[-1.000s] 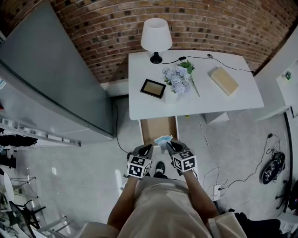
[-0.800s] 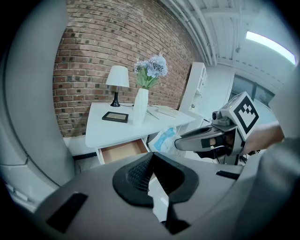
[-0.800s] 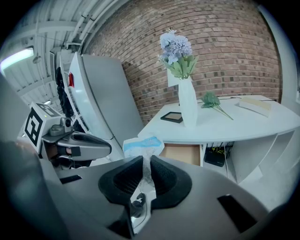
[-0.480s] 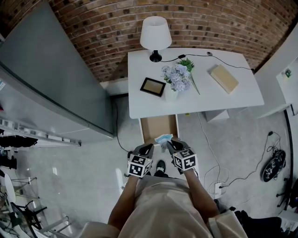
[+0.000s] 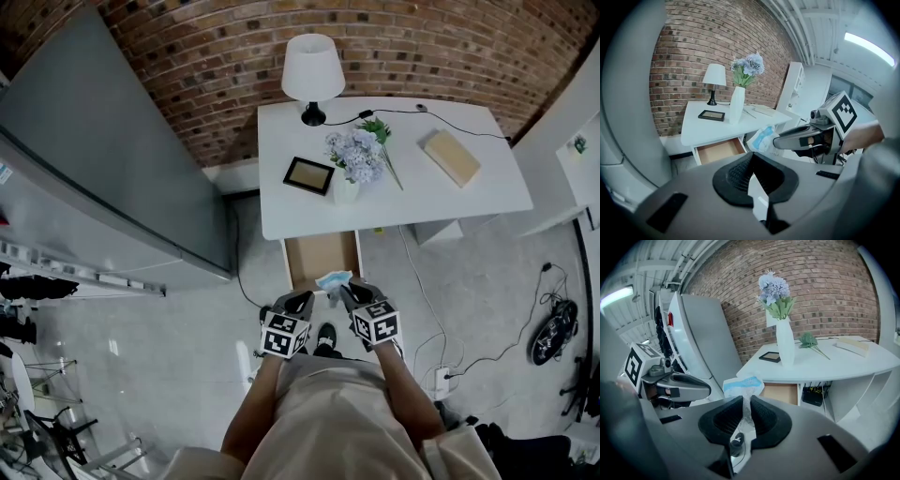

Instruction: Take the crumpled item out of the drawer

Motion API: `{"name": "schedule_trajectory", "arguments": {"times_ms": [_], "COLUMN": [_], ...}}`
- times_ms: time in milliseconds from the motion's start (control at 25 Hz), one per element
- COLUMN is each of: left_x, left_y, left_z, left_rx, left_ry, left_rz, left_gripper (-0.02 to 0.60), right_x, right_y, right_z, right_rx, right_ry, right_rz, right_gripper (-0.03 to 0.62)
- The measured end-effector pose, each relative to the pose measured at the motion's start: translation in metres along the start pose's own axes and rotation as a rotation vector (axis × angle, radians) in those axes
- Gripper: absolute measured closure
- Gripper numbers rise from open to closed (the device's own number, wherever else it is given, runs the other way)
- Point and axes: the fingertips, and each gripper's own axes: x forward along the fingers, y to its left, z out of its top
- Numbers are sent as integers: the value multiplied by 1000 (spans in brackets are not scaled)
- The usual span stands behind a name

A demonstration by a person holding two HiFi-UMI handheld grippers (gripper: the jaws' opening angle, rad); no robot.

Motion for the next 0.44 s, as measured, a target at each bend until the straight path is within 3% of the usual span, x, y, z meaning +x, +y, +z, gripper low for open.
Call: {"name": "schedule_trajectory", "arguments": {"times_ms": [440], "left_x": [-3], "left_y": [-4], "left_z": [4], "left_rx": [-40], "left_ry": [-15], "left_rz": [-23], "left_gripper": [566], "right_x": [-3], "right_y": [-6], "right_z": [0], "right_rx": [8], "right_ry": [-12], "right_rz": [-20], "right_gripper": [522]}}
